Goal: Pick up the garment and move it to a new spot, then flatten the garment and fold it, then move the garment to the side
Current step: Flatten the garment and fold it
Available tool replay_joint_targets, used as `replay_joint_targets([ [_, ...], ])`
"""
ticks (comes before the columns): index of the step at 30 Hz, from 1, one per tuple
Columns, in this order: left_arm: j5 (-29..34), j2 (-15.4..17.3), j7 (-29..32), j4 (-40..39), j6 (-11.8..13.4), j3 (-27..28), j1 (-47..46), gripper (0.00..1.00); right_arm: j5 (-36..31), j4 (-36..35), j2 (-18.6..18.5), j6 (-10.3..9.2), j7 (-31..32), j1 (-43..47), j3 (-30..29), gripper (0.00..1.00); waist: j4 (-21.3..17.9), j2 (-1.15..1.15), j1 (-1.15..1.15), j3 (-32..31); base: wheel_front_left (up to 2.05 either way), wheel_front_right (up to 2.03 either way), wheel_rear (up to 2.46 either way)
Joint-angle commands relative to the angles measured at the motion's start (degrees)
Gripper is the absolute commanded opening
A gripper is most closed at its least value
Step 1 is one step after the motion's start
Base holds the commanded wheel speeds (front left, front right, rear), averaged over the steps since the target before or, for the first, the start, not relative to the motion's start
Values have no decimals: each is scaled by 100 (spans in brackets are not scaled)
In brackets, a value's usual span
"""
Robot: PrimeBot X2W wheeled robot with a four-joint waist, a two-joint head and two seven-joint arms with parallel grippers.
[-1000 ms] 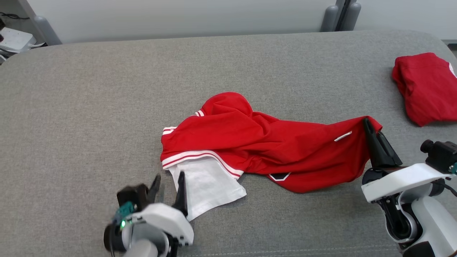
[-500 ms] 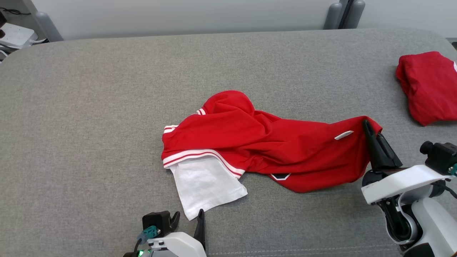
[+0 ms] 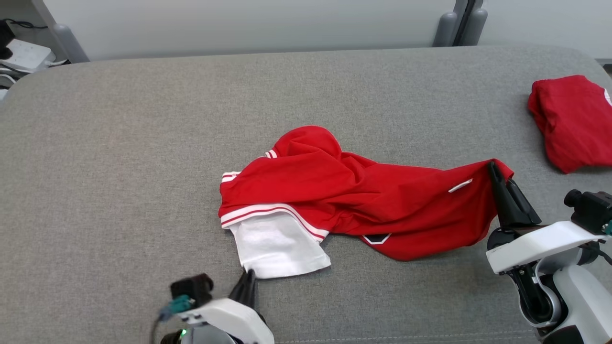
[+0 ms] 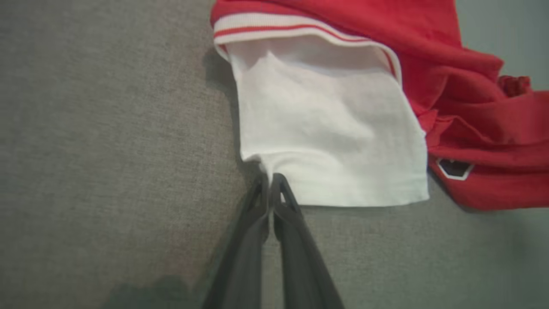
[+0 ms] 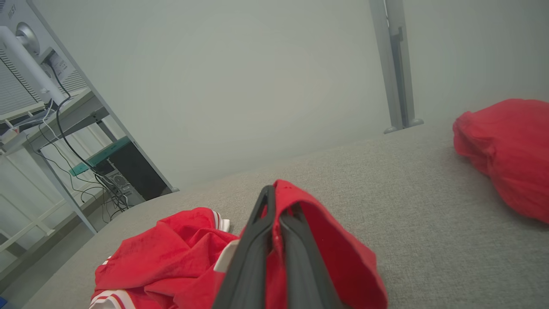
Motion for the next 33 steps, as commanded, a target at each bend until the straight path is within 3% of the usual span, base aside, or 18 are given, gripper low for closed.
replay_joint_targets([
  [1,-201,18,-81,-243,-109,287,-143,0,-66,-134,-89,8,-33,6,59,0,15,0,0,-42,0,0,0],
  [2,-716,18,-112,-605,-368,565,-86,0,-91,-167,-105,8,-33,14,54,0,24,0,0,-123,0,0,0],
  [6,-1762,28,-24,-1614,-870,1249,-125,0,-191,-241,-243,8,-33,-50,66,0,38,0,0,-329,0,0,0],
  [9,-2357,165,122,-2383,-1037,1820,-357,0,-303,-230,-468,8,-33,-220,210,0,32,0,0,-522,0,0,0],
  [16,-3066,476,474,-3597,-718,2697,-1237,0,114,-185,-1028,8,-31,-850,437,0,-105,0,0,-903,0,0,0],
  [21,-3316,660,856,-4163,-396,2847,-1629,0,1129,-379,-1403,8,542,-1167,745,0,-260,0,0,-1037,0,0,0],
  [25,-3219,819,1036,-4174,-206,2769,-1652,0,1910,-561,-1719,8,1089,-1146,1039,0,-330,0,0,-1046,0,0,0],
  [33,-3297,766,1008,-4180,-292,2801,-1622,0,2521,-835,-2094,8,867,-1132,1098,0,-389,0,0,-1071,0,0,0],
])
